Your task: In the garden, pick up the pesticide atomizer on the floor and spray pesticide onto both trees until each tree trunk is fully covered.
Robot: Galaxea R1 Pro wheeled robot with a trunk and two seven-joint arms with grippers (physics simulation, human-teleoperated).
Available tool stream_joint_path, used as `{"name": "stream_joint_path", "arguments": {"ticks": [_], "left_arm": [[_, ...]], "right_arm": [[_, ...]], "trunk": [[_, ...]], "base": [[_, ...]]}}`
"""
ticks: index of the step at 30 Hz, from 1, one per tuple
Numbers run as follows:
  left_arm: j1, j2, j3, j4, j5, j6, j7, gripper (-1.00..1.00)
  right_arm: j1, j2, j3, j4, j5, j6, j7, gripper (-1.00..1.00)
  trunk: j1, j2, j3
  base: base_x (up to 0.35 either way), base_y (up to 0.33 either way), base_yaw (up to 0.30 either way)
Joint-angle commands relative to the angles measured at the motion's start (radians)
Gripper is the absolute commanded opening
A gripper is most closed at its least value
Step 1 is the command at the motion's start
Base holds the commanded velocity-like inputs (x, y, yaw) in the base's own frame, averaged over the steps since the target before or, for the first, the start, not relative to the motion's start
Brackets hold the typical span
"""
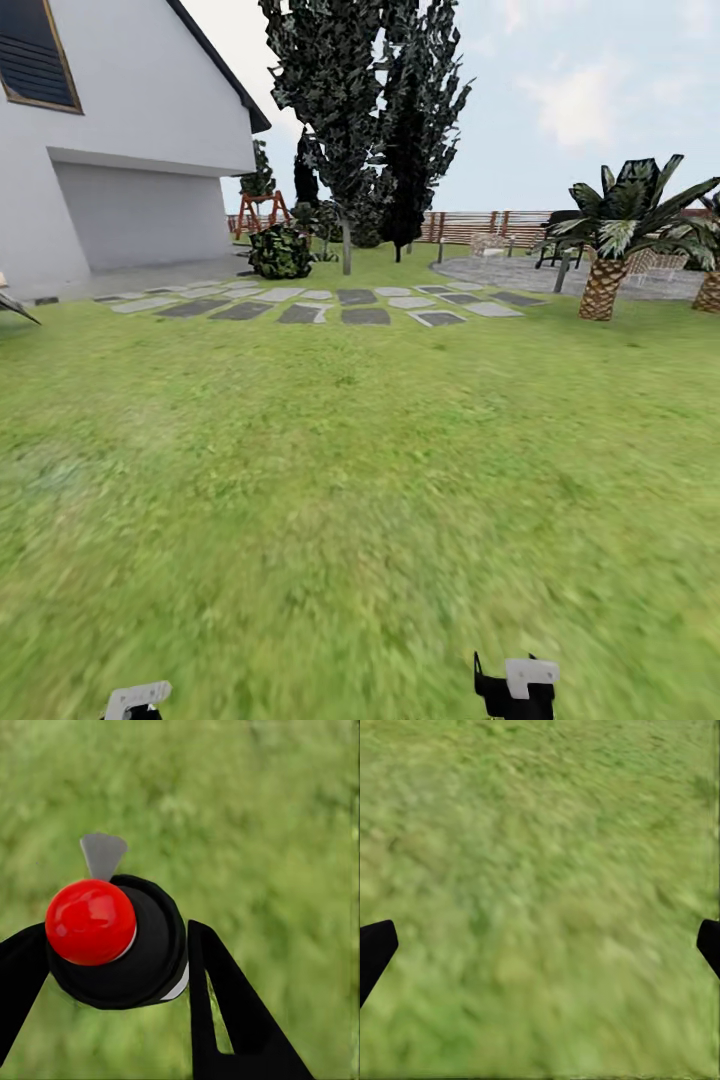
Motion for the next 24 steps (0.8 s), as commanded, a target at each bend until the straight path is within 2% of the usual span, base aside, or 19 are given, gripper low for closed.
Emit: {"name": "stream_joint_path", "arguments": {"ticks": [1, 24], "left_arm": [[0.000, 0.000, 0.000, 0.000, 0.000, 0.000, 0.000, -1.00], [0.000, 0.001, 0.000, 0.000, 0.000, 0.000, 0.000, -1.00]], "right_arm": [[0.000, 0.000, 0.000, 0.000, 0.000, 0.000, 0.000, 1.00], [0.000, 0.000, 0.000, 0.000, 0.000, 0.000, 0.000, 1.00]], "trunk": [[0.000, 0.000, 0.000], [0.000, 0.000, 0.000]], "base": [[0.000, -0.272, -0.298], [0.000, -0.272, -0.298]]}}
